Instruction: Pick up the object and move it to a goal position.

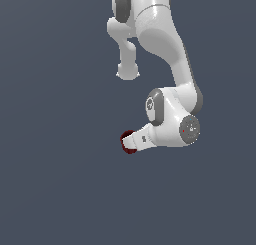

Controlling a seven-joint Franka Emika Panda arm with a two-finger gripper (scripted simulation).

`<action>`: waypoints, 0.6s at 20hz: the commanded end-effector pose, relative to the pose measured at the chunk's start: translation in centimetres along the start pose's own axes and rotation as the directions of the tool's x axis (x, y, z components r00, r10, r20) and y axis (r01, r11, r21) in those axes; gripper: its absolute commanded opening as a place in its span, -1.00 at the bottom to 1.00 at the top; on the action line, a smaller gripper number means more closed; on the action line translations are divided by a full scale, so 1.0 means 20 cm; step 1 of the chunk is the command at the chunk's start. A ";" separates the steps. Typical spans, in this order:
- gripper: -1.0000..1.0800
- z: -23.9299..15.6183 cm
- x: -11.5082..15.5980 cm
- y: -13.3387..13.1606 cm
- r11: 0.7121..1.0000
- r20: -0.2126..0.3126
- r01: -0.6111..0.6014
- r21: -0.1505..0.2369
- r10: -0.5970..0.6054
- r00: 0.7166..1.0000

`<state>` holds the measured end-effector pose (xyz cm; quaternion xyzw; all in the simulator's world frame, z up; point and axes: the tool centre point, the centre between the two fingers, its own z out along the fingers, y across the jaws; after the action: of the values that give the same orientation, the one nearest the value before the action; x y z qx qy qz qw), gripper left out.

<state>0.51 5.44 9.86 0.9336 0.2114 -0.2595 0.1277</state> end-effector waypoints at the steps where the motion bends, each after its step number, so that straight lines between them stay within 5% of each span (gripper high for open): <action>1: 0.23 0.00 0.00 0.00 1.000 0.000 0.000 0.000 0.000 1.000; 12: 0.23 0.13 -0.01 0.00 1.000 0.002 0.001 -0.001 -0.001 1.000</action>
<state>-0.59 4.58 7.92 0.9331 0.2116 -0.2609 0.1281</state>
